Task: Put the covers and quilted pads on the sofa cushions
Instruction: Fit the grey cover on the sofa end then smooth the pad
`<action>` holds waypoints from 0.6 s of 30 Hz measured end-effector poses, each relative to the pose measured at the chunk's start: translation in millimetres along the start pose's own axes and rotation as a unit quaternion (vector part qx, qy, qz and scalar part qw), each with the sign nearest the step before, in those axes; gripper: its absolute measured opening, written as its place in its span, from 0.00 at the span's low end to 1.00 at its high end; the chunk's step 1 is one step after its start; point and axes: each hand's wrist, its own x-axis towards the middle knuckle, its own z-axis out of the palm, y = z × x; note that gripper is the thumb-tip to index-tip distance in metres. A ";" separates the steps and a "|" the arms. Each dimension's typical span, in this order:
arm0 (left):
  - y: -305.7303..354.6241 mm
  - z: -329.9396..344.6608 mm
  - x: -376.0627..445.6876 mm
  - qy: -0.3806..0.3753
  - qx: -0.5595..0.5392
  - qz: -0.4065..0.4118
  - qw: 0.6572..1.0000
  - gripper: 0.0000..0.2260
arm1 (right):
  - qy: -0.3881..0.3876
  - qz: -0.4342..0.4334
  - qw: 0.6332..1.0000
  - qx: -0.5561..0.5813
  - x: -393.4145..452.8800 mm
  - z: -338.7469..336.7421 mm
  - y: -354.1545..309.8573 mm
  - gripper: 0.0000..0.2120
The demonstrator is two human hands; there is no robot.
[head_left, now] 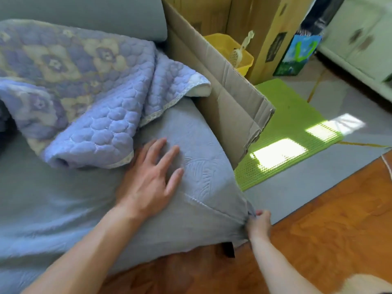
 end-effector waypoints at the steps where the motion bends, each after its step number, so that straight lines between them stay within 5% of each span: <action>1: -1.5 4.1 -0.1 0.014 0.004 0.006 1.000 0.24 | -0.023 -0.013 1.000 -0.017 6.8 11.8 18.9 0.05; 6: -3.8 10.3 3.7 0.007 0.068 0.023 0.997 0.25 | -0.095 -0.184 0.978 0.027 10.7 71.8 -8.5 0.05; 13: 5.5 -9.7 -8.1 -0.172 0.079 -0.003 0.982 0.38 | -0.155 -0.014 0.981 0.117 -5.6 -12.8 -48.1 0.06; 18: 8.2 -12.9 -8.2 -0.158 0.086 0.014 0.984 0.35 | -0.276 -0.095 0.946 0.138 -42.2 -37.6 -101.0 0.20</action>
